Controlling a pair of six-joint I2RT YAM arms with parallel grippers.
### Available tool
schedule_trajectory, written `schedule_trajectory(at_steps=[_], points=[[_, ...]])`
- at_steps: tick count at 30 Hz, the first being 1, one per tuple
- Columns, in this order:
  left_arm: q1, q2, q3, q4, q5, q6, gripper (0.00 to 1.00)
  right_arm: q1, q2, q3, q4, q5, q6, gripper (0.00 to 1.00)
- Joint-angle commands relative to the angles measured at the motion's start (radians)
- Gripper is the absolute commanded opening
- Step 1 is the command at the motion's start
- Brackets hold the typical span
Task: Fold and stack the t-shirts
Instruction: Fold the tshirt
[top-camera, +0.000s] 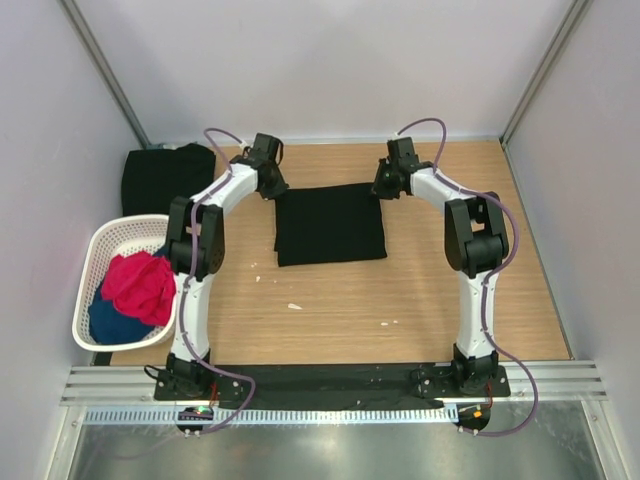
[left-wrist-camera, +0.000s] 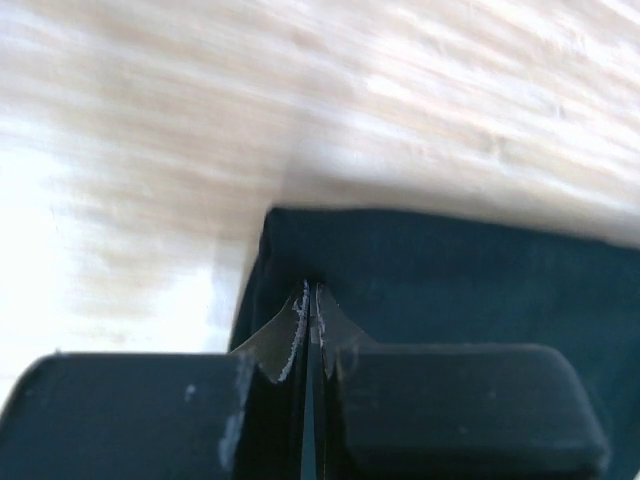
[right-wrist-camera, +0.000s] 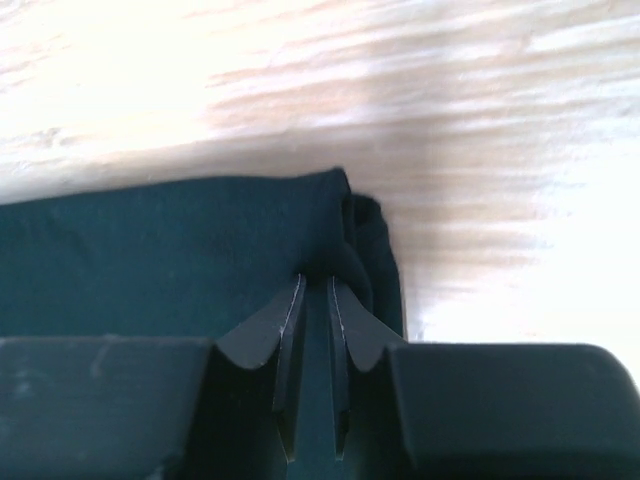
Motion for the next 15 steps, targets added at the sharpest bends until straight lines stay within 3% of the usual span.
schedule_trajectory(at_steps=[1,10,13,15], points=[[0.017,0.046,0.067,0.058,-0.030,0.036,0.01,-0.002,0.018,0.067,0.046,0.053,-0.021,0.21],[0.049,0.152,0.277,-0.028,-0.021,0.106,0.05,-0.016,0.047,0.198,0.040,0.048,-0.027,0.25],[0.058,0.145,0.372,-0.085,-0.011,0.156,0.10,-0.020,0.052,0.299,-0.016,0.031,-0.045,0.32],[0.061,0.103,0.432,-0.120,-0.002,0.186,0.23,-0.023,0.023,0.347,-0.058,0.024,-0.062,0.39]])
